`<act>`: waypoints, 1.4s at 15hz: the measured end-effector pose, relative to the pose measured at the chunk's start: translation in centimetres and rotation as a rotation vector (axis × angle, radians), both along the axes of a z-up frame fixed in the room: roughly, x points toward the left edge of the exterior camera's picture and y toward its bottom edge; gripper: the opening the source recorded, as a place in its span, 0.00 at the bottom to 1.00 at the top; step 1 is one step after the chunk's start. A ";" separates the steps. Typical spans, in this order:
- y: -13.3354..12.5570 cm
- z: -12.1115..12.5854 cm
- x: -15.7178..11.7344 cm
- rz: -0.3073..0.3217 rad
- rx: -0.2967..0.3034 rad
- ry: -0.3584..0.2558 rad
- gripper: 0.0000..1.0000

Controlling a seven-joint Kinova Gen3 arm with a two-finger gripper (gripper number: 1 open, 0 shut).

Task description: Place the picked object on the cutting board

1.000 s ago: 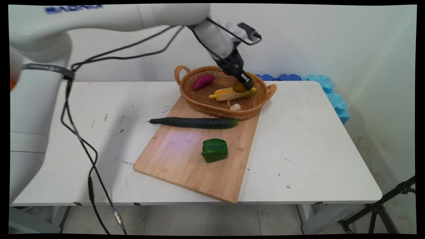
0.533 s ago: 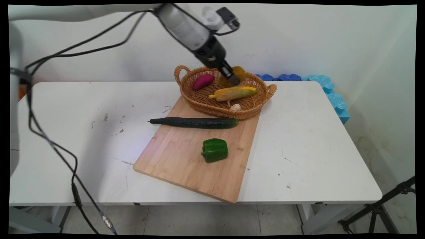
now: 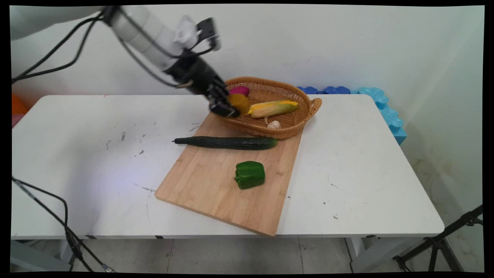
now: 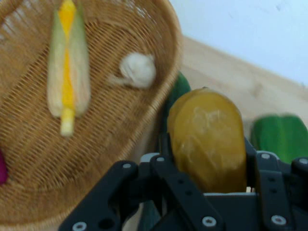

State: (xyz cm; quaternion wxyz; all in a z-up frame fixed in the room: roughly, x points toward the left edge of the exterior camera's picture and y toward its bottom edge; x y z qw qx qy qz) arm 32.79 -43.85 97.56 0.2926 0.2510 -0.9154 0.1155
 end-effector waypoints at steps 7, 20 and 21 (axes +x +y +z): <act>5.0 -4.6 6.2 -0.078 0.028 -0.049 0.00; 6.2 -12.5 5.0 -0.117 0.062 -0.056 0.00; 6.2 -12.8 4.8 -0.118 0.062 -0.055 0.00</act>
